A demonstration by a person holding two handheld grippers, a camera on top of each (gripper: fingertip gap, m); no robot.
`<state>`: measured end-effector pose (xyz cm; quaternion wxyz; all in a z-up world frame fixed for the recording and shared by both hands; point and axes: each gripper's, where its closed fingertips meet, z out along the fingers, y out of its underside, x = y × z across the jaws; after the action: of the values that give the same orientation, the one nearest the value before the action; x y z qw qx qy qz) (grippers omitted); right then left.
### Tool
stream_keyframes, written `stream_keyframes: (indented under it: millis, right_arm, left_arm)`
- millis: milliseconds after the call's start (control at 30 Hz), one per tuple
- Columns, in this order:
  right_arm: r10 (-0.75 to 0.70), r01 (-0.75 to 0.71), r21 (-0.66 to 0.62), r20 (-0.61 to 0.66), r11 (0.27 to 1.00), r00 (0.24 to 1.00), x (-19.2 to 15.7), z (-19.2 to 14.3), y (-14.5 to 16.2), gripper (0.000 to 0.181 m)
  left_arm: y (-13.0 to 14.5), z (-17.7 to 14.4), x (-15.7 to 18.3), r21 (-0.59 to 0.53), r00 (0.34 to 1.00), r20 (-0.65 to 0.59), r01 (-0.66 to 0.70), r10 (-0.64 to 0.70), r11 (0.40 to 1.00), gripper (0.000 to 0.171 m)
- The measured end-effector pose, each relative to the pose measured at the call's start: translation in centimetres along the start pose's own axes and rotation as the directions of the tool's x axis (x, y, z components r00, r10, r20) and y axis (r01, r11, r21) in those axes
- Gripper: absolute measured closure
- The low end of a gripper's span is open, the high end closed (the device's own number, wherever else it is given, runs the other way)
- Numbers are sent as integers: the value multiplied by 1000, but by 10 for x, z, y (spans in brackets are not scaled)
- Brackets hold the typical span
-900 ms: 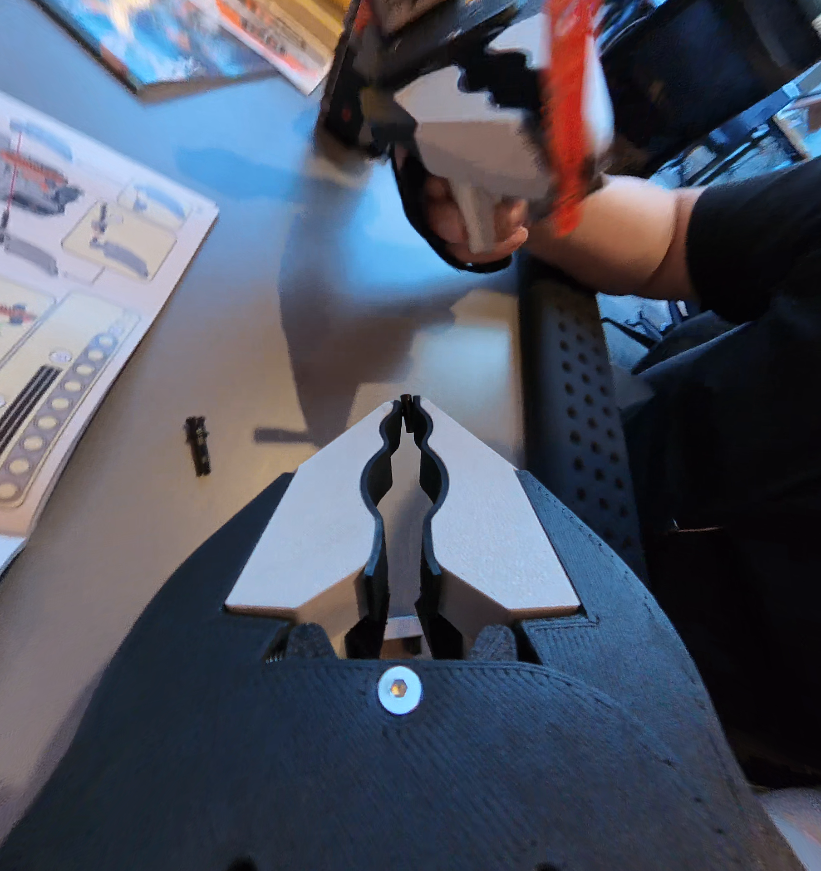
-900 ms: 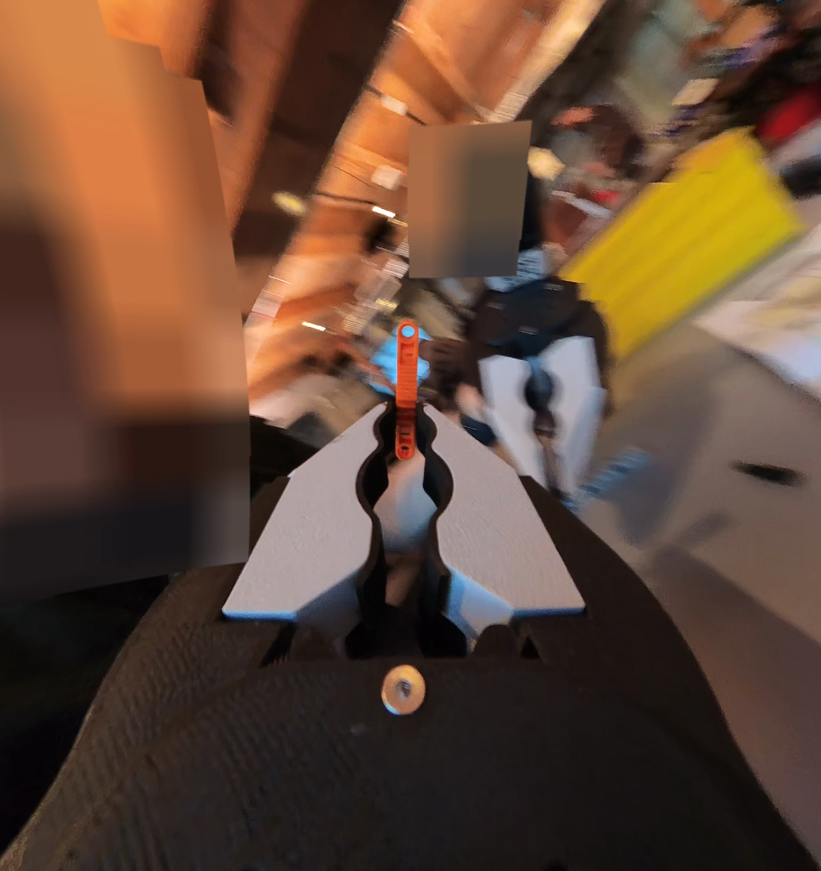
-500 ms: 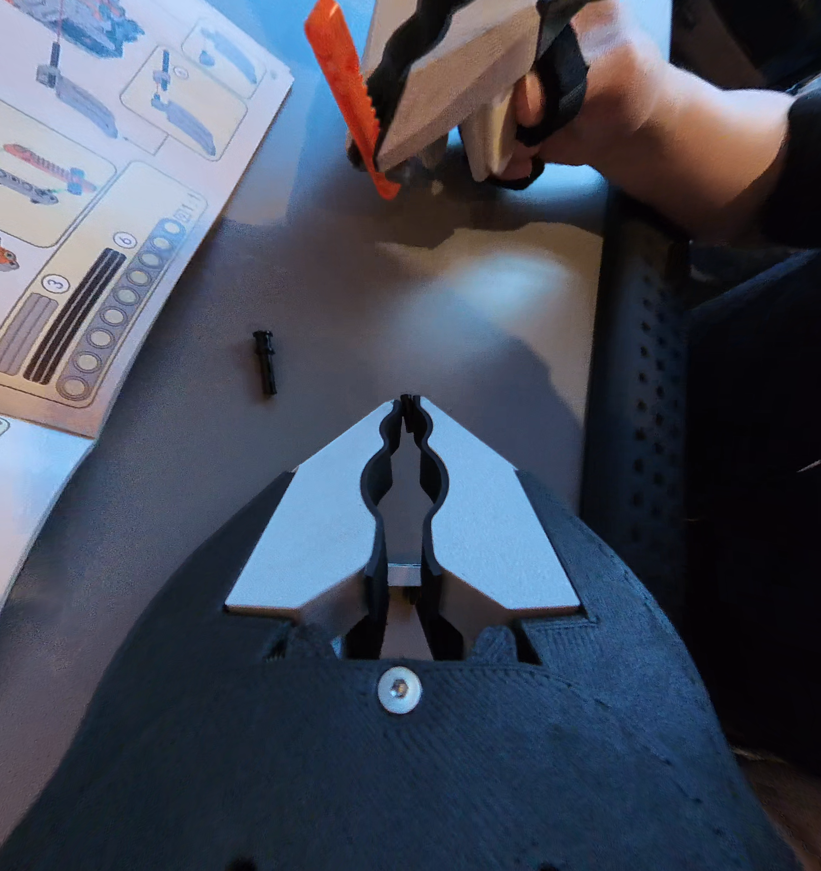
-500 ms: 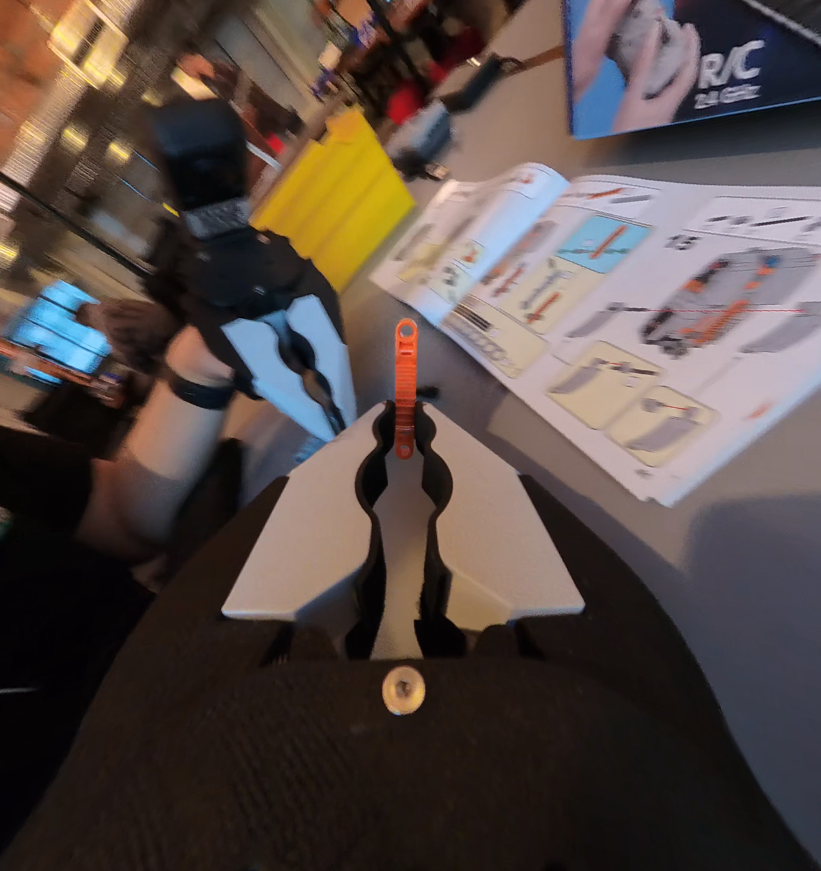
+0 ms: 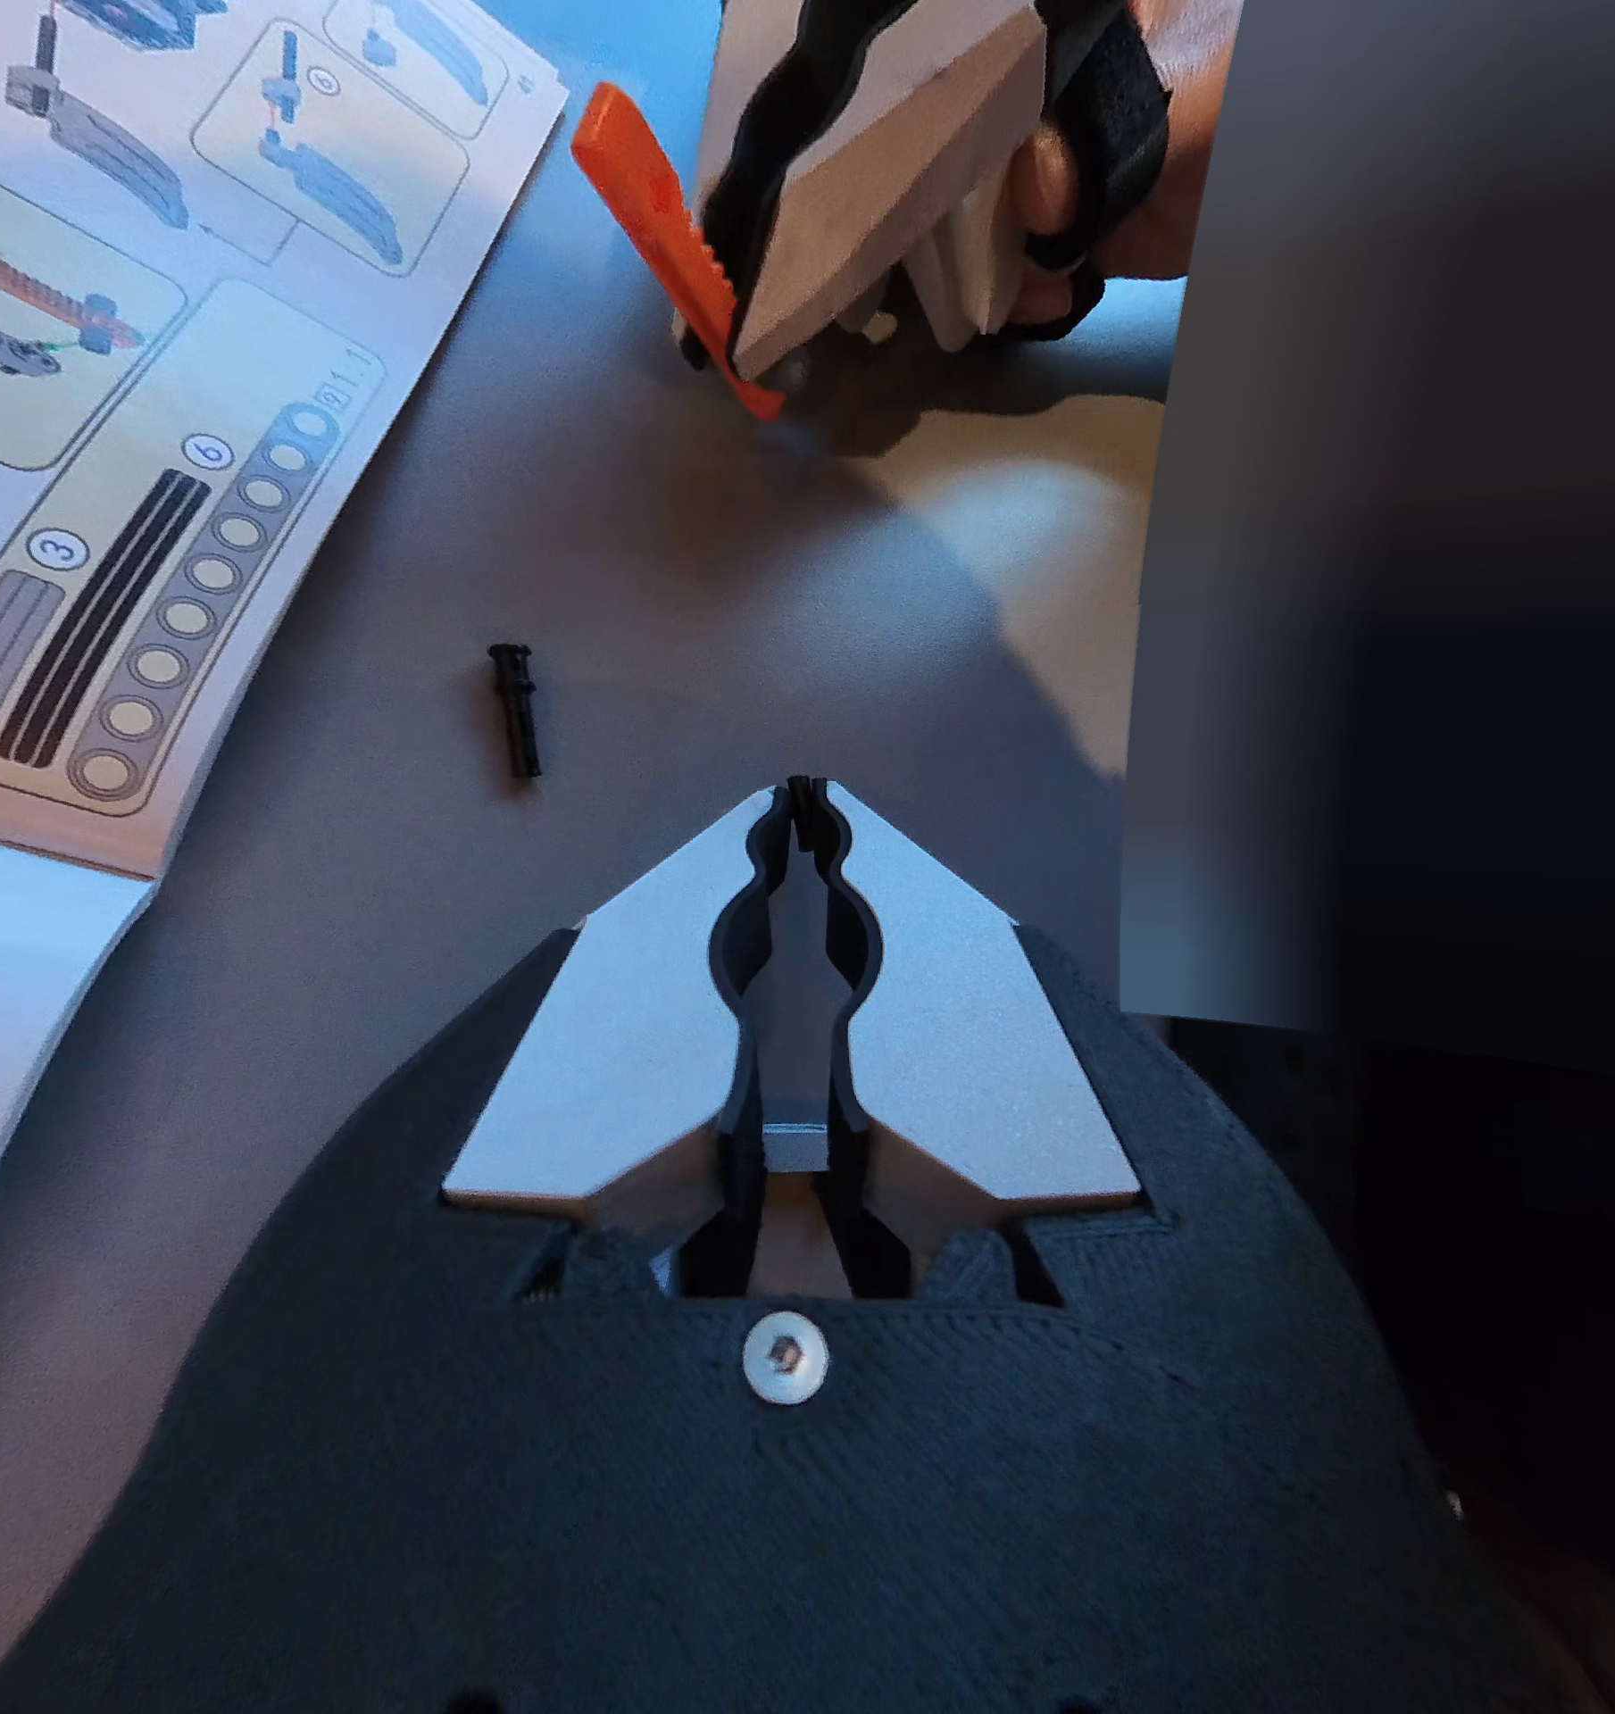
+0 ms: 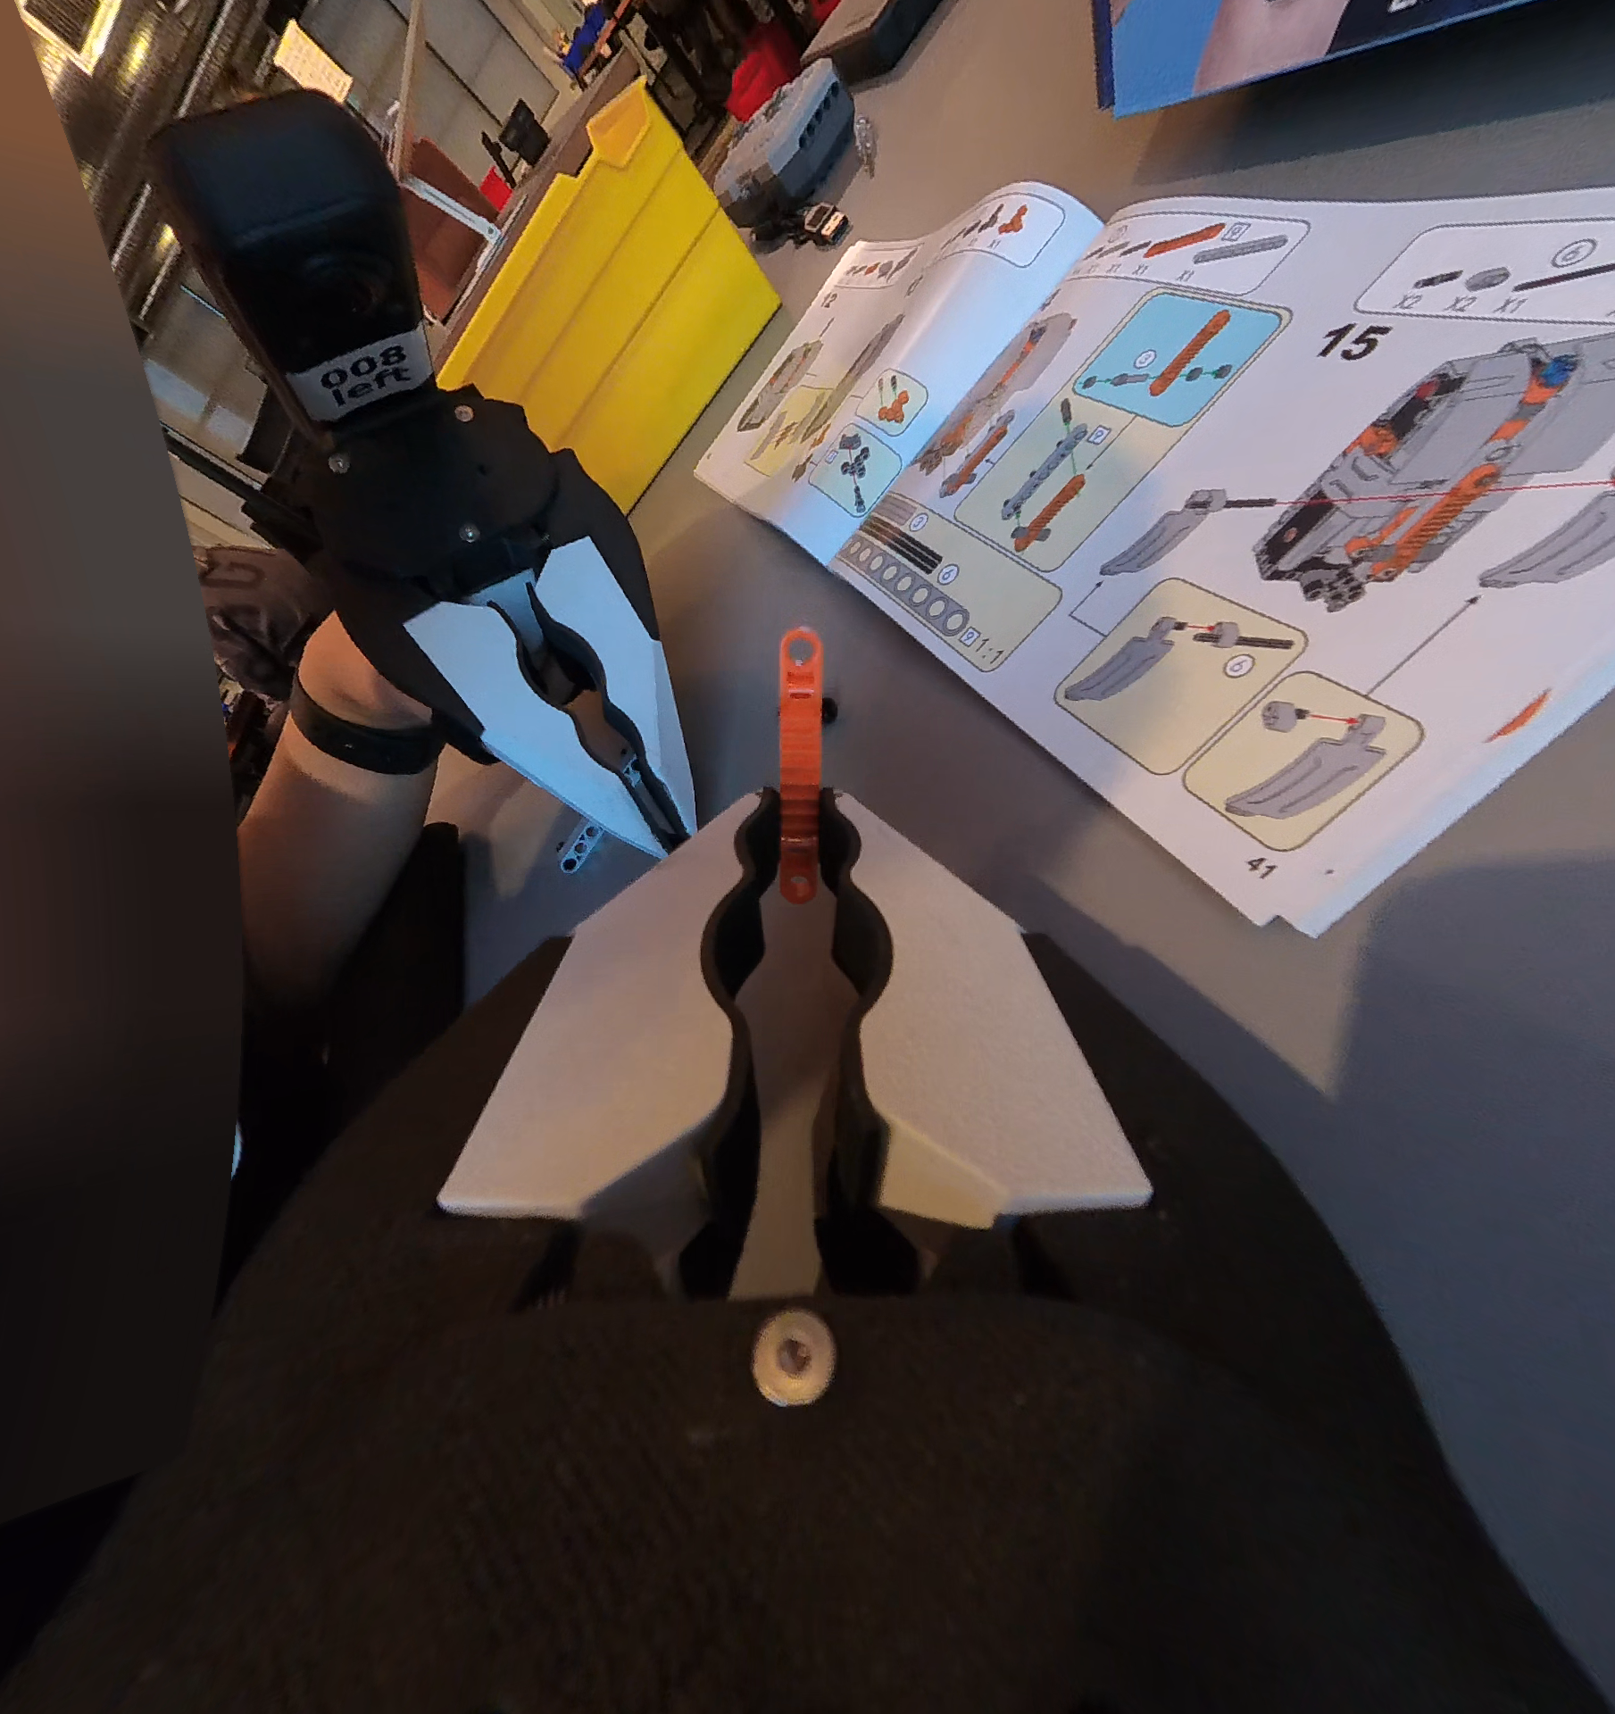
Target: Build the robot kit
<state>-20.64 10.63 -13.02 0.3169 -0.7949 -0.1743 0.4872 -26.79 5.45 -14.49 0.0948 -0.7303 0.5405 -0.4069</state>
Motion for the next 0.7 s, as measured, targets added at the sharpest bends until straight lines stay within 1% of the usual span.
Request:
stream_keyframes:
  millis: [200, 700]
  right_arm:
    - [-20, 20, -16, 10, 1000, 1000, -3, 1, 3, 176]
    - [17, -16, -23, 25, 1000, 1000, -1, 0, 4, 176]
  left_arm:
    - [2, 2, 1, -8, 1000, -6, -1, 1, 1000, 171]
    - [1, 10, -8, 2, 1000, -7, 7, -7, 1000, 171]
